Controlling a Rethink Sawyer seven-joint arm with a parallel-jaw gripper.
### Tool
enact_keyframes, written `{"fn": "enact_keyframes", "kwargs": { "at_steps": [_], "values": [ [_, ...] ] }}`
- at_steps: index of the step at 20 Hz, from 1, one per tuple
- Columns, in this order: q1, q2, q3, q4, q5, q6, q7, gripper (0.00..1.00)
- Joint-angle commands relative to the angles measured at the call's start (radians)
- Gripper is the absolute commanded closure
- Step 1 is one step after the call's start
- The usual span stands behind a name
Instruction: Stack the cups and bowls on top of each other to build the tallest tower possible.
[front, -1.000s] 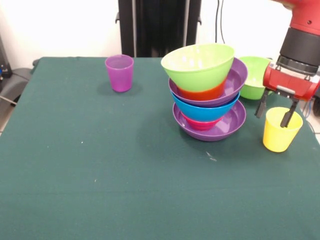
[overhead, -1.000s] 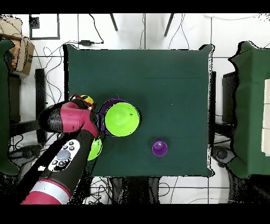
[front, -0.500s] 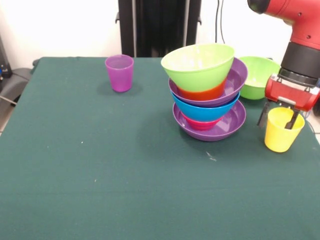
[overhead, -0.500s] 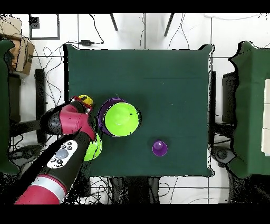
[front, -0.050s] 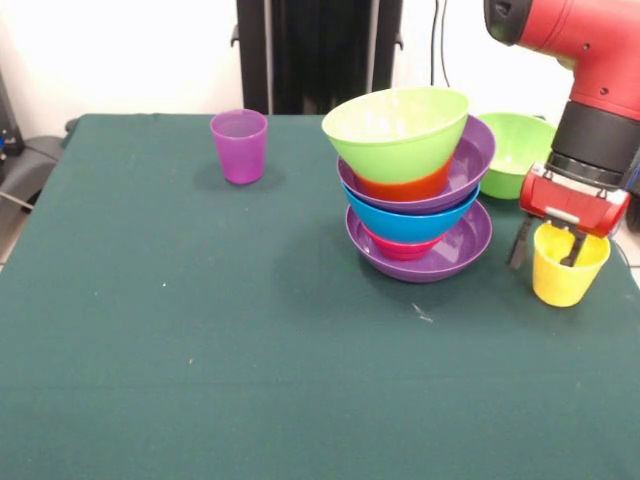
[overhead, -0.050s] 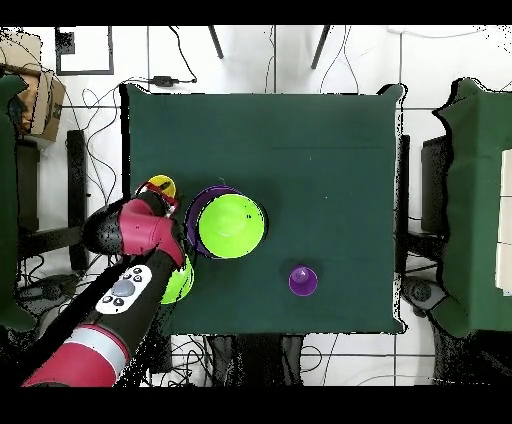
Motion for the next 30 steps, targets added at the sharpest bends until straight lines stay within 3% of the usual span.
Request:
{"fn": "enact_keyframes", "kwargs": {
  "at_steps": [1, 8, 12, 16, 21, 30],
  "values": [
    [0.038, 0.05, 0.064, 0.05, 0.088, -0.061, 0.275, 1.0],
    [0.009, -0.006, 0.083, 0.082, 0.075, -0.015, 0.222, 1.0],
    [0.034, -0.027, 0.046, 0.078, 0.085, 0.047, 0.226, 1.0],
    [0.081, -0.055, -0.027, 0.045, 0.096, 0.17, 0.241, 1.0],
    [0.093, -0.155, -0.107, 0.027, 0.059, 0.337, 0.228, 1.0],
    [0.091, -0.262, -0.173, -0.034, 0.025, 0.546, 0.223, 1.0]
  ]
}}
